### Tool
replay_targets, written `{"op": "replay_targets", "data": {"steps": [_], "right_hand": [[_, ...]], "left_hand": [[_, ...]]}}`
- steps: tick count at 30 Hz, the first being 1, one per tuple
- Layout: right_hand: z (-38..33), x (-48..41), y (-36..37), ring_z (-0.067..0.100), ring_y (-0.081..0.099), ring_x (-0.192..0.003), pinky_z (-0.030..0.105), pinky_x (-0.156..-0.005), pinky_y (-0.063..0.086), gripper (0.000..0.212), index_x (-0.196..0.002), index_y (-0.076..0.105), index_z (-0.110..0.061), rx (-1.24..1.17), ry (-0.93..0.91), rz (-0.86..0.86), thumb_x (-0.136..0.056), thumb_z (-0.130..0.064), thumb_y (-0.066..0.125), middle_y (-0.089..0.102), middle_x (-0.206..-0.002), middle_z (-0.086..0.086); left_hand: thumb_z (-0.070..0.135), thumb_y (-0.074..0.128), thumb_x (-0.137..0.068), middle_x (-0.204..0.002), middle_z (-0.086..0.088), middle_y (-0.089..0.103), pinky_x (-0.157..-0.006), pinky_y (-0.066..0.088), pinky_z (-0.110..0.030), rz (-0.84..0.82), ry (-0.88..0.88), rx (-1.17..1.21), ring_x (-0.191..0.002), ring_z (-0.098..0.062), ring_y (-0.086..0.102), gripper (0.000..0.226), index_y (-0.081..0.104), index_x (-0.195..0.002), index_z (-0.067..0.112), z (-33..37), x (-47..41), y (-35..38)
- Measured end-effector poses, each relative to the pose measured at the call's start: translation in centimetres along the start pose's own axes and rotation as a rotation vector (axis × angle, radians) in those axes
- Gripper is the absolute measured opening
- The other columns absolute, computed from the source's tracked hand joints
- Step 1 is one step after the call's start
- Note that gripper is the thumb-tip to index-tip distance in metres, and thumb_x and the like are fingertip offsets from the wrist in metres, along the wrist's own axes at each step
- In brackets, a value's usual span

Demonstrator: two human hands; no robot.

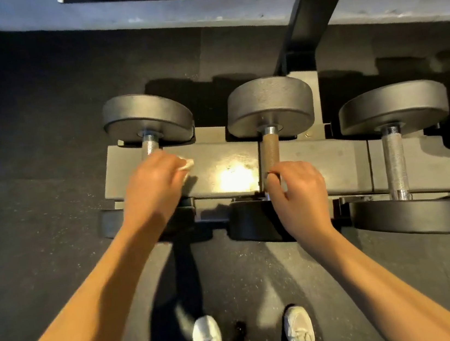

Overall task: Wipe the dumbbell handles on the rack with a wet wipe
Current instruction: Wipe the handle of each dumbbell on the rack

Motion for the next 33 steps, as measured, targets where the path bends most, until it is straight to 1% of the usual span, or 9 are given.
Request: {"op": "replay_targets", "data": {"steps": [3, 9, 13, 18, 20, 23, 28, 30, 33], "right_hand": [[-4.1, 0.1, 1.9, 0.01, 0.052, -0.074, 0.03, -0.079, 0.043, 0.028, -0.072, 0.062, -0.019, 0.064, -0.082, -0.031, -0.092, -0.028, 0.045, 0.058, -0.071, -0.008], [-11.3, 0.2, 8.4, 0.014, 0.056, -0.08, 0.034, -0.082, 0.047, 0.051, -0.086, 0.067, -0.016, -0.063, -0.024, -0.083, -0.094, -0.039, 0.022, 0.063, -0.08, -0.002], [-13.3, 0.2, 12.5, 0.019, 0.055, -0.087, 0.041, -0.083, 0.047, 0.058, -0.087, 0.065, -0.013, -0.216, 0.219, -0.056, -0.089, -0.043, 0.015, 0.064, -0.091, 0.003], [-13.7, 1.0, 13.3, 0.012, 0.046, -0.077, 0.036, -0.073, 0.043, 0.04, -0.076, 0.051, -0.02, -0.353, 0.318, 0.081, -0.089, -0.043, 0.021, 0.054, -0.08, -0.005], [-13.8, 1.0, 13.2, 0.01, 0.043, -0.077, 0.03, -0.072, 0.038, 0.035, -0.076, 0.045, -0.023, -0.339, 0.287, 0.066, -0.09, -0.043, 0.02, 0.053, -0.079, -0.006], [-13.8, 1.0, 13.2, 0.008, 0.042, -0.078, 0.028, -0.073, 0.036, 0.031, -0.073, 0.041, -0.026, -0.334, 0.292, 0.057, -0.09, -0.042, 0.02, 0.048, -0.075, -0.01], [-13.7, 1.1, 13.2, 0.008, 0.043, -0.076, 0.029, -0.072, 0.038, 0.029, -0.068, 0.038, -0.03, -0.348, 0.33, 0.083, -0.089, -0.041, 0.022, 0.043, -0.07, -0.013], [-13.8, 1.1, 13.2, 0.009, 0.041, -0.072, 0.028, -0.068, 0.033, 0.028, -0.063, 0.032, -0.033, -0.348, 0.336, 0.075, -0.09, -0.037, 0.024, 0.04, -0.066, -0.012], [-13.8, 1.0, 13.1, 0.008, 0.04, -0.071, 0.029, -0.068, 0.032, 0.036, -0.059, 0.028, -0.035, -0.338, 0.342, 0.074, -0.094, -0.028, 0.033, 0.04, -0.065, -0.012]], "left_hand": [[0.023, 0.061, -0.092, -0.095, -0.005, 0.062, -0.072, 0.032, -0.026, 0.041, -0.124, -0.039, -0.088, -0.021, 0.055, 0.015, 0.07, -0.098, 0.013, -4.6, -0.2, -2.1], [0.029, 0.054, -0.095, -0.09, -0.003, 0.06, -0.079, 0.045, -0.038, 0.01, -0.383, 0.204, -0.086, -0.021, 0.055, 0.023, 0.068, -0.088, 0.012, -6.5, -0.1, -1.5], [0.023, 0.053, -0.096, -0.077, -0.001, 0.058, -0.062, 0.042, -0.014, 0.016, -0.38, 0.257, -0.071, -0.011, 0.057, 0.02, 0.064, -0.083, 0.012, -8.3, 0.7, -0.5], [0.014, 0.052, -0.095, -0.057, 0.001, 0.048, -0.05, 0.038, -0.016, 0.102, -0.322, 0.343, -0.055, -0.003, 0.049, 0.038, 0.053, -0.058, 0.016, -8.2, 0.2, -1.4], [0.014, 0.054, -0.094, -0.065, 0.002, 0.053, -0.055, 0.035, -0.007, 0.156, -0.379, 0.344, -0.062, 0.006, 0.05, 0.03, 0.06, -0.065, 0.013, -9.4, -0.6, -1.8], [0.021, 0.055, -0.095, -0.086, 0.005, 0.06, -0.063, 0.032, 0.002, 0.17, -0.397, 0.309, -0.074, -0.001, 0.054, 0.015, 0.07, -0.095, 0.017, -11.3, -3.3, -2.0], [0.02, 0.054, -0.096, -0.085, 0.007, 0.058, -0.061, 0.033, -0.006, 0.074, -0.386, 0.343, -0.074, -0.002, 0.053, 0.021, 0.069, -0.106, 0.009, -10.9, -5.5, -0.3], [0.02, 0.057, -0.095, -0.075, 0.008, 0.057, -0.057, 0.034, -0.002, 0.034, -0.385, 0.402, -0.063, 0.009, 0.051, 0.018, 0.07, -0.095, 0.008, -10.9, -4.5, 0.0], [0.025, 0.062, -0.092, -0.071, 0.001, 0.06, -0.055, 0.035, -0.004, -0.117, -0.338, 0.449, -0.057, 0.003, 0.049, 0.024, 0.067, -0.077, 0.007, -11.1, -2.6, 0.5]]}}
Point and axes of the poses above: each hand's wrist, its own x-axis away from the middle knuckle, its own y-axis out of the palm, z = x × y, the point moved 6 cm from there along -x, towards the middle knuckle
